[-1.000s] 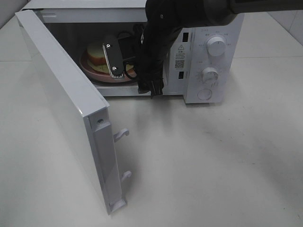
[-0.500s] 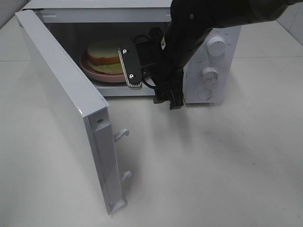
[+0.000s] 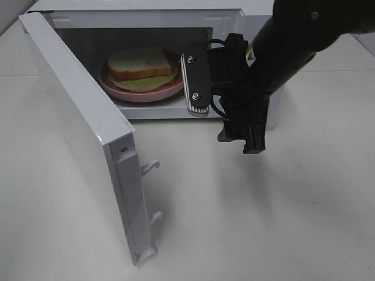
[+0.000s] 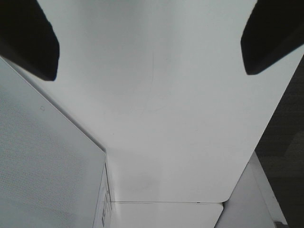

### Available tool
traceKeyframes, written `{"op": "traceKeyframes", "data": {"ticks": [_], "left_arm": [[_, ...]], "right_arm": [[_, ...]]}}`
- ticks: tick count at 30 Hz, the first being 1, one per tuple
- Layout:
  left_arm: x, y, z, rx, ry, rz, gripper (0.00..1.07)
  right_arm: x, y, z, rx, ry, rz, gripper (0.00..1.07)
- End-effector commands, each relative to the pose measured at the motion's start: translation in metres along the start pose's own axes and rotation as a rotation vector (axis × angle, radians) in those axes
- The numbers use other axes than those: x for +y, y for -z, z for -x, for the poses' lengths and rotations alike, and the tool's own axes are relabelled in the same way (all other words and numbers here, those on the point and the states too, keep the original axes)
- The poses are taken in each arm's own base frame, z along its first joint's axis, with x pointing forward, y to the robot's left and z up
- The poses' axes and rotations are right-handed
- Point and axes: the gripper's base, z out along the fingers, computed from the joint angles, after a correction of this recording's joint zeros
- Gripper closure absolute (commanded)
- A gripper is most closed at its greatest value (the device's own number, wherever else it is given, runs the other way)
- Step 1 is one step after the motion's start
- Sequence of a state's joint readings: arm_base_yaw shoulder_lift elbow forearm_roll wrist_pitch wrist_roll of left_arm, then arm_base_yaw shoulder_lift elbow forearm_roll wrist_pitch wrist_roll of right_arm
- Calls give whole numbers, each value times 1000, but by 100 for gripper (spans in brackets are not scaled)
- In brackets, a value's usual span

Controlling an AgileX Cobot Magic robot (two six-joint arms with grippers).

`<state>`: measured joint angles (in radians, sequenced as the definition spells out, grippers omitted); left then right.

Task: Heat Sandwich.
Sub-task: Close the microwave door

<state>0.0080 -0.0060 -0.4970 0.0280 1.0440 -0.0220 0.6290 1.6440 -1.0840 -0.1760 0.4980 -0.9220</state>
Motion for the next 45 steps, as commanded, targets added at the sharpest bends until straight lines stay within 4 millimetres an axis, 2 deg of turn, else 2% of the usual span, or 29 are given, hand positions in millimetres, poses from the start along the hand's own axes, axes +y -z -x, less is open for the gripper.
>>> {"op": "traceKeyframes", "data": {"ticks": [1,12,19,24,31,33,45], "left_arm": [[0,3,-2,-30,4,4,9],[0,3,-2,-30,4,4,9],[0,3,-2,-30,4,4,9],[0,3,-2,-30,4,4,9],[0,3,-2,-30,4,4,9],[0,3,-2,-30,4,4,9],[0,3,-2,-30,4,4,9]], "right_arm": [[12,14,-8,0,-74,1,31],[43,40,-29,44,-318,41,31],[65,56,-46,165,-636,102,31],[80,67,-56,225,-774,117,31],[98,86,-69,257,-866,117,31],[105,97,-74,266,-895,115,31],[123,138,-90,262,-962,85,31]]}}
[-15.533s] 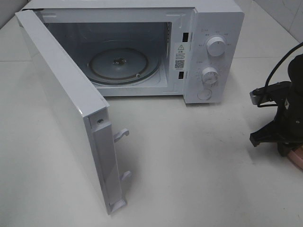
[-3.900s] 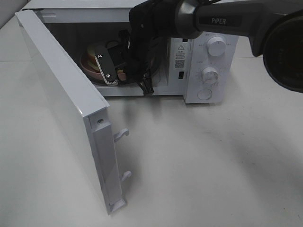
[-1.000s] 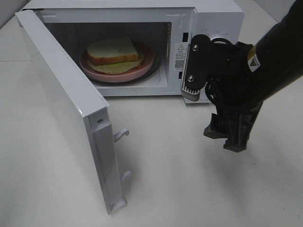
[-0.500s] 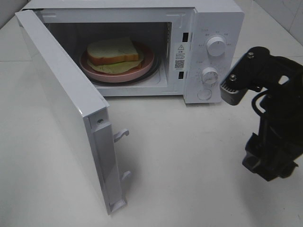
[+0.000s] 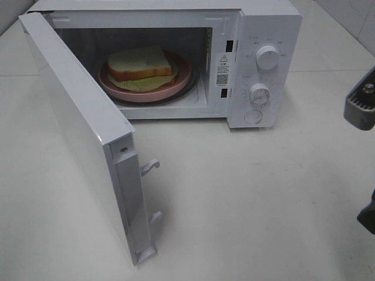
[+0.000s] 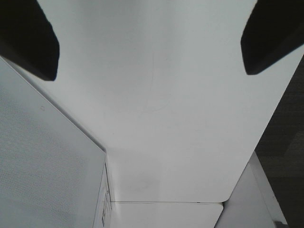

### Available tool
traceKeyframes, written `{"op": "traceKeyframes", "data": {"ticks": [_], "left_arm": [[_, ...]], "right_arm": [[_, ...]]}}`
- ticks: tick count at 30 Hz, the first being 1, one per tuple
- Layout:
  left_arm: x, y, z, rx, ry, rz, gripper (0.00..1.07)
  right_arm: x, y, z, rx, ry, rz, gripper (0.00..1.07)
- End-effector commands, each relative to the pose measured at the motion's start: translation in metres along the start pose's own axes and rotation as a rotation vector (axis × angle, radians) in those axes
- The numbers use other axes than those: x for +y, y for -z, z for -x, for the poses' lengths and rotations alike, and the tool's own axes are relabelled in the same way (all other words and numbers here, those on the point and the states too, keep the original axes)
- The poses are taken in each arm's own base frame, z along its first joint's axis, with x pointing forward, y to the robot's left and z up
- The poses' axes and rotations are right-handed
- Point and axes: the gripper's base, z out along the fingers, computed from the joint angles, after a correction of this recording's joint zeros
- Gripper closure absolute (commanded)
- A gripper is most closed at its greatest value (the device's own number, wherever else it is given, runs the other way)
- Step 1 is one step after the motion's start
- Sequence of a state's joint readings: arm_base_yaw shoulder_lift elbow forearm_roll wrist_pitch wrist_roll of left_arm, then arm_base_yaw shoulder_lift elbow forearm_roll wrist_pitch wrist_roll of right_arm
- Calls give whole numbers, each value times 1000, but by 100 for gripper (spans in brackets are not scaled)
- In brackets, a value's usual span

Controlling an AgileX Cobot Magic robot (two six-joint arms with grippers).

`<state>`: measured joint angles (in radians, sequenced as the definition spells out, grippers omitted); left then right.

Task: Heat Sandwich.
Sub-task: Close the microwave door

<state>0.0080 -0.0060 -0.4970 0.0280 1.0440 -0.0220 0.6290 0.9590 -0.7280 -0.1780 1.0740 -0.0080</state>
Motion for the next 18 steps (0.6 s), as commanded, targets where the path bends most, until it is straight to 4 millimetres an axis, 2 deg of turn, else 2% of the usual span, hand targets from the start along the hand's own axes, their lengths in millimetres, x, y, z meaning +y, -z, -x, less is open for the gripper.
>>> {"op": "traceKeyframes", "data": {"ticks": [1,13,18], "left_arm": [[0,3,-2,-30,4,4,9],[0,3,-2,-30,4,4,9],[0,3,-2,-30,4,4,9]], "right_arm": [[-1,8,-12,-1,-23,-3,31],[-4,42,-51,-162,-113,-16,31],[-4,47,-57,-199,-154,-14,31]]}}
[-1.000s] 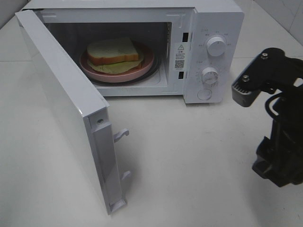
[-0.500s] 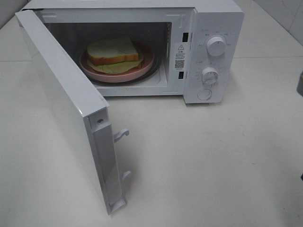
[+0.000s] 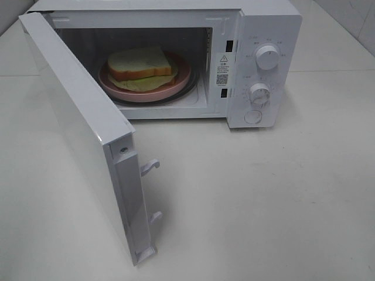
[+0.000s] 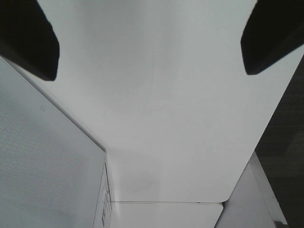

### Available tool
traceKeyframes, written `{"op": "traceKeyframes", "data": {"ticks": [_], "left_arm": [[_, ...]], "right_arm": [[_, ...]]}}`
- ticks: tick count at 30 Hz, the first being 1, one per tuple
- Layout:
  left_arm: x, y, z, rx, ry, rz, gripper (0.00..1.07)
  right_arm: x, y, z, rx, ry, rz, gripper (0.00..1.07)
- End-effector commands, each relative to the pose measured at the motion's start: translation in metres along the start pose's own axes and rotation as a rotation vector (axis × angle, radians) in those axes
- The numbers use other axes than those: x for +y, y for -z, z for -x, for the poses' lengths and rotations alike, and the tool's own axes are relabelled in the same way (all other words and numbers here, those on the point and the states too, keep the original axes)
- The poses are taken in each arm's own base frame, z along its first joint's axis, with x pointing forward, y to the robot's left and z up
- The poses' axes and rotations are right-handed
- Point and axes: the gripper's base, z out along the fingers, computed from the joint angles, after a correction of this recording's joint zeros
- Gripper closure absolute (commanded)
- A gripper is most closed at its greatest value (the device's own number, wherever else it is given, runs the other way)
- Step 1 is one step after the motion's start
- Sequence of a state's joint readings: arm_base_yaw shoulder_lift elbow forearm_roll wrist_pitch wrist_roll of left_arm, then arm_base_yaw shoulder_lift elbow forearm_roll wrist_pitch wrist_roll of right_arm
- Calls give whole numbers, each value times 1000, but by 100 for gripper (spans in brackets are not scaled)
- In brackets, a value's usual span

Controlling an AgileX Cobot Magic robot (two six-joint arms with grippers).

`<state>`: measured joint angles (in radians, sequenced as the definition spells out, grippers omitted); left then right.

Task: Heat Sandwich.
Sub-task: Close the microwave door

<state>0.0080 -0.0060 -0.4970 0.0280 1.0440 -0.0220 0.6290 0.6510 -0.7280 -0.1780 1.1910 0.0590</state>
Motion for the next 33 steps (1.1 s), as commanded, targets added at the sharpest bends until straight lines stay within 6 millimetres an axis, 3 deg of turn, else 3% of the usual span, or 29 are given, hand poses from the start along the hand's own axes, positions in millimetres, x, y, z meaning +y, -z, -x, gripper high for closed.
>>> {"op": "traceKeyframes", "data": {"ticks": [1,14,22,33], "left_arm": [[0,3,-2,-30,4,4,9],[0,3,-2,-30,4,4,9],[0,3,-2,-30,4,4,9],[0,3,-2,-30,4,4,9]], "right_arm": [[-1,3,-6,-20,-47,-4,31],[-11,-10,-50,-112,-318,-142,31],[-7,1,-74,-333,-460,-251,31],[6,9,-93,-446,-502,-312,31]]}}
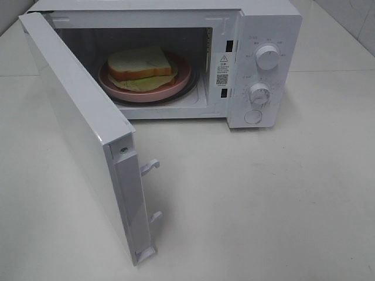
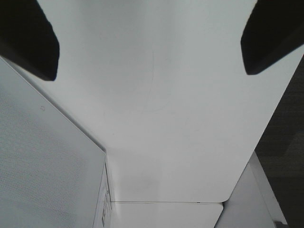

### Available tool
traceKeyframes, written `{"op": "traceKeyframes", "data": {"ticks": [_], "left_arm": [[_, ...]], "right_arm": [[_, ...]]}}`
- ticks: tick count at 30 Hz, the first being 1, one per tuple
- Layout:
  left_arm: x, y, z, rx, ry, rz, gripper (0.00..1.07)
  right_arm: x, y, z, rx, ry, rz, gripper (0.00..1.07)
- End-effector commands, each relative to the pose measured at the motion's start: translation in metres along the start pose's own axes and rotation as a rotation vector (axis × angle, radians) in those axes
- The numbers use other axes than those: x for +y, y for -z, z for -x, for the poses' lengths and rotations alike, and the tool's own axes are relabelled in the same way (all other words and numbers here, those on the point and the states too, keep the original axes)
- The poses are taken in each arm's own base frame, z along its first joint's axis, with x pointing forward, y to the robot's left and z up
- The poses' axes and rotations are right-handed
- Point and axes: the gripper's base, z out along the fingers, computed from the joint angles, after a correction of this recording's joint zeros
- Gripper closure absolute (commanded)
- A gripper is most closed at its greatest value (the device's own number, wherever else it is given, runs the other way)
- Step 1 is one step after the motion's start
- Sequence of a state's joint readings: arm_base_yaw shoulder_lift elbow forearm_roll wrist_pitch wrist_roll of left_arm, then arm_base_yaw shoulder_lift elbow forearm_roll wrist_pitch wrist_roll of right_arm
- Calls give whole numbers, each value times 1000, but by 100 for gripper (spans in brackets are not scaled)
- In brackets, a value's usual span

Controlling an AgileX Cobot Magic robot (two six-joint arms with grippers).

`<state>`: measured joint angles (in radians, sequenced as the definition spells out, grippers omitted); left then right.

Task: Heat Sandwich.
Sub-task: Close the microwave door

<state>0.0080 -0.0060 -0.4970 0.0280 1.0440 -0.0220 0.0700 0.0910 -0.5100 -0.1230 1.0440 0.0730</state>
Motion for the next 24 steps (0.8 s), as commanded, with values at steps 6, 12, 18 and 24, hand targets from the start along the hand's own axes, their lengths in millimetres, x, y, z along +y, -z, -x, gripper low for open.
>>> {"op": "traceKeyframes", "data": {"ticks": [6,12,18,24], "left_arm": [[0,3,-2,-30,4,4,9],[0,3,-2,-30,4,4,9],[0,3,-2,-30,4,4,9],[0,3,-2,-30,4,4,9]], "right_arm": [[-1,13,-12,-118,-6,-4,31],[-1,13,-12,-120,-7,-4,31],[-1,13,-12,-120,-8,-4,31],[-1,13,-12,-120,-8,-4,31]]}}
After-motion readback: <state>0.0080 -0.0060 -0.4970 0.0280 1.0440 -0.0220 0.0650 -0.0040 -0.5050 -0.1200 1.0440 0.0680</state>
